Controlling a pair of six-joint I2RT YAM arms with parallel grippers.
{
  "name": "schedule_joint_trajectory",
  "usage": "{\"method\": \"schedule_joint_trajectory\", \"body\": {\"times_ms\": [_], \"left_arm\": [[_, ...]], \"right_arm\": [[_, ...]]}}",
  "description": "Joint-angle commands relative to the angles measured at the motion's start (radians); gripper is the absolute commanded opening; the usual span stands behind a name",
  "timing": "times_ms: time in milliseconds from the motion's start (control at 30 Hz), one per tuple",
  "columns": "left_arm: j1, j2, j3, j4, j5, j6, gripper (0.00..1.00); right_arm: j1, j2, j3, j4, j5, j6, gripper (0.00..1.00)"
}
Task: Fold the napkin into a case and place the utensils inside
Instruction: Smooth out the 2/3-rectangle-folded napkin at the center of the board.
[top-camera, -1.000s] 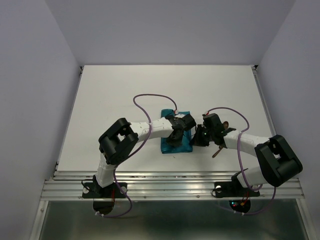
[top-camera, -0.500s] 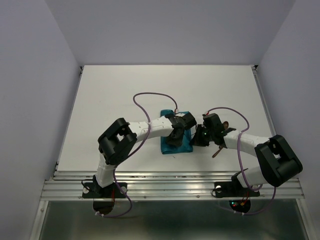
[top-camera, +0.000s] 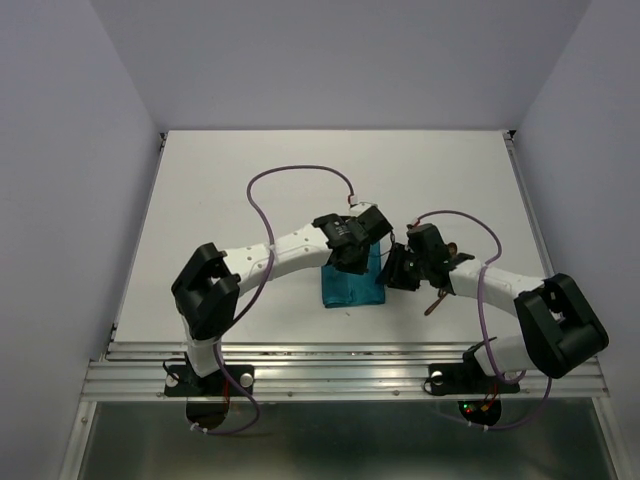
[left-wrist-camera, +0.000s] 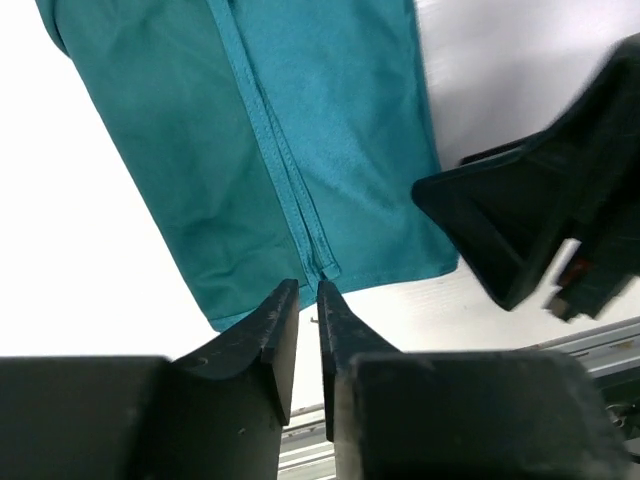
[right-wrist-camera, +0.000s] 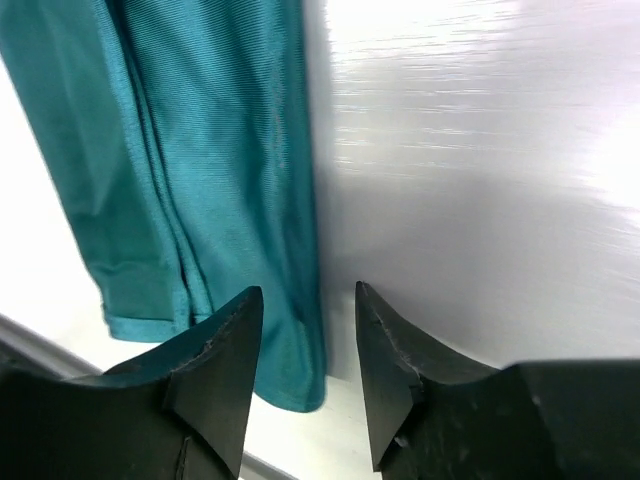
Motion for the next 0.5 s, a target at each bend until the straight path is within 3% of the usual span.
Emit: {"method": "schedule_joint_trajectory", "body": {"times_ms": [0,133,267,467], "left_arm": [[0.017,-0.056,-0.076,0.007,0.018,0.000,0.22],[0.043,-0.096,-0.207,0.078,0.090,0.007,0.10],[0.052,-0.097,-0.280,0.142,0.139,0.017,0.03],[0.054,-0.070,-0.342,0.187,0.142,0.003,0.00]], "right_arm": [[0.000,-0.070,0.030,-0.104,0.104,-0.023,0.52],[0.000,-0.130,0.051,-0.157,0.155,-0.040,0.57],[0.000,-0.150,0.082,-0.187,0.159,-0.056,0.54],[0.000,-0.144,0.093,-0.187,0.147,-0.060,0.49]]}}
